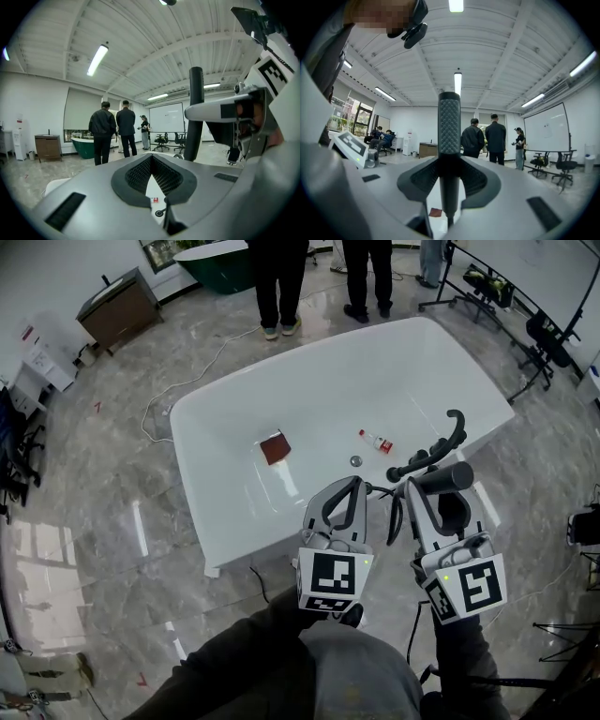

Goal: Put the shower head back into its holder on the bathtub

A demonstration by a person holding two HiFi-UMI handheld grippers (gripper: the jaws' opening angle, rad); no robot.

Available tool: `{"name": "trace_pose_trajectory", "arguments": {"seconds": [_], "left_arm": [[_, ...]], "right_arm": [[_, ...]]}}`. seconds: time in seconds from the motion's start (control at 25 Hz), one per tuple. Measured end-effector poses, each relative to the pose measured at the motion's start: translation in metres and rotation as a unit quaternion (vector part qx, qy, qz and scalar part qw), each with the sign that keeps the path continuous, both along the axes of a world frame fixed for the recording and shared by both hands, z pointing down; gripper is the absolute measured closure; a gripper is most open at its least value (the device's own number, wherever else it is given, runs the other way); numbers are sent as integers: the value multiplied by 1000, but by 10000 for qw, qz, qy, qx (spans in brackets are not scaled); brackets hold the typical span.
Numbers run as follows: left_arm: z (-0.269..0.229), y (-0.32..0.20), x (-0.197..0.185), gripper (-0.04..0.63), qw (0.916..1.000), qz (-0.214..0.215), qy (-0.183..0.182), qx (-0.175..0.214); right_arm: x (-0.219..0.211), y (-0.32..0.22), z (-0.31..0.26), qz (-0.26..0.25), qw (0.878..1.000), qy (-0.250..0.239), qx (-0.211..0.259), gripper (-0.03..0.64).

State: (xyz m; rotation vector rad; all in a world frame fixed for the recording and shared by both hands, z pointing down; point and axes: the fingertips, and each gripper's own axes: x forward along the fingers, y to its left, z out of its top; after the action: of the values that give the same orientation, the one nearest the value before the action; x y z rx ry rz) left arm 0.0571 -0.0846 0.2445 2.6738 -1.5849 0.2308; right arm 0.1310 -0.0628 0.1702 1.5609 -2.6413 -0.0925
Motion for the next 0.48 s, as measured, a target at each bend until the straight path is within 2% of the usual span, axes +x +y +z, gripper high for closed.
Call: {"name": "trace_pose_trajectory", "arguments": {"seconds": [0.48], "left_arm": [[-4, -19, -2, 592, 9998, 30, 213, 52]], "right_arm": [[-17, -13, -95, -286, 9973, 66, 677, 476]]}}
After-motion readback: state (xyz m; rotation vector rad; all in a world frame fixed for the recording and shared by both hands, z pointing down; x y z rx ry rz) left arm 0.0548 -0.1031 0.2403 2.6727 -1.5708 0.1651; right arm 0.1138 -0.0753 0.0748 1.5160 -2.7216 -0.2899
